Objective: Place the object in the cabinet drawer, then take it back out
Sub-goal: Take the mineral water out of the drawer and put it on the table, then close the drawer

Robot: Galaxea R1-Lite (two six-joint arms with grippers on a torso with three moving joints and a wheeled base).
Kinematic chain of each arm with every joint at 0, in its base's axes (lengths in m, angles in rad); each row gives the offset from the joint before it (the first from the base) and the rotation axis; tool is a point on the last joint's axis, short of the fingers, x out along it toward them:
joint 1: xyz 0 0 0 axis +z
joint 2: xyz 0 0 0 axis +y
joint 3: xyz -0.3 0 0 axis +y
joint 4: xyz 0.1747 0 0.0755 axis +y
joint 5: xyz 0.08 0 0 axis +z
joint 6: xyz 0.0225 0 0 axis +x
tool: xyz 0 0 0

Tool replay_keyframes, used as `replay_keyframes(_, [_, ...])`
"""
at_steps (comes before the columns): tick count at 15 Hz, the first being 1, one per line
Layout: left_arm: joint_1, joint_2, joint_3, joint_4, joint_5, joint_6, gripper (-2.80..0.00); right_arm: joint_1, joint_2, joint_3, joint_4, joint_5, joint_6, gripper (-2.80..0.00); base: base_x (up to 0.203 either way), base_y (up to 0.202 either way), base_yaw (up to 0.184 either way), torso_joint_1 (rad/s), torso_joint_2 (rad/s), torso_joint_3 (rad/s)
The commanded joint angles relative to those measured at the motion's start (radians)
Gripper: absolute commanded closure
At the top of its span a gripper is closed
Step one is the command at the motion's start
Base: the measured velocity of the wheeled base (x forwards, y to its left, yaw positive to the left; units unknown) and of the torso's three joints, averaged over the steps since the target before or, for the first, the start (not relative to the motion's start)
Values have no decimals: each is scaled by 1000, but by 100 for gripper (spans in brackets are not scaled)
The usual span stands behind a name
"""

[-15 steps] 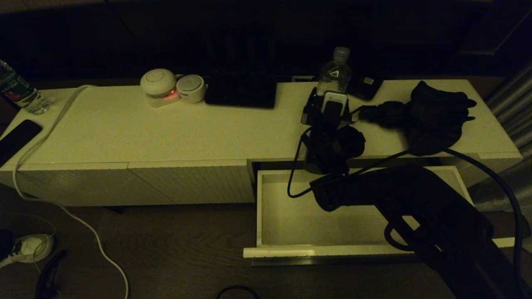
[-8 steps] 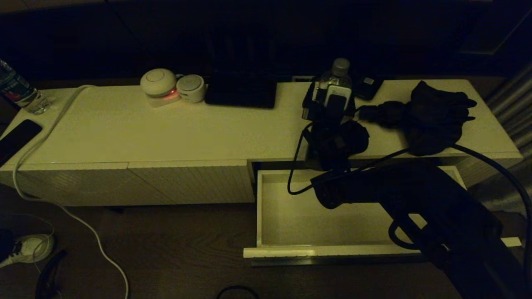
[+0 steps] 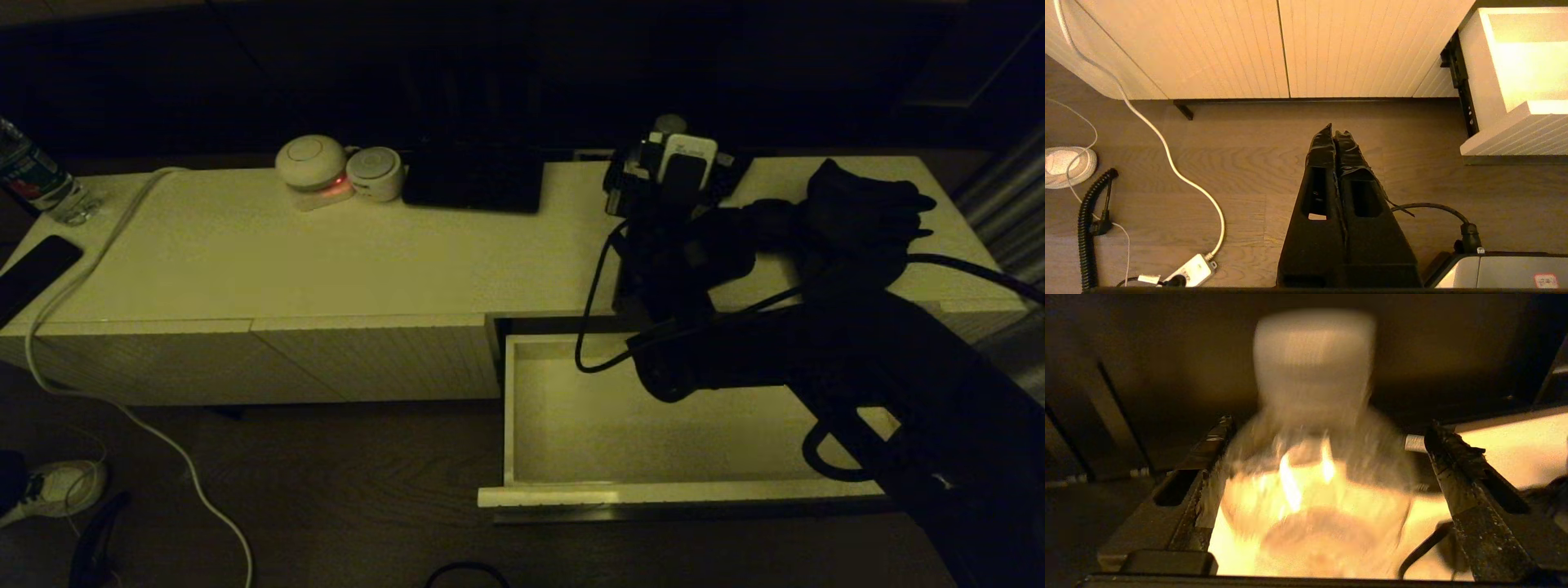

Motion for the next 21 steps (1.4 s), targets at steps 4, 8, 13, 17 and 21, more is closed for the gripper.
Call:
replay_keyframes(4, [0,0,0,0,0,0,0,20,-195,74,-9,-2,-21,-280,0,0,0,0,0,0])
replay_keyframes(8, [0,-2,0,0,0,0,0,19,-368,178,-9,8,-24,-280,0,0,0,0,0,0])
replay_keyframes(13, [0,-1,2,0,0,0,0,4,-669,449,-9,18,-41,-280,0,0,0,0,0,0])
replay_keyframes(17, [0,-1,1,-1,0,0,0,-9,-904,640,77,61,-98,0,0,0,0,0,0,0])
replay_keyframes(21, [0,0,0,0,0,0,0,-12,-1125,895,516,148,-139,0,0,0,0,0,0,0])
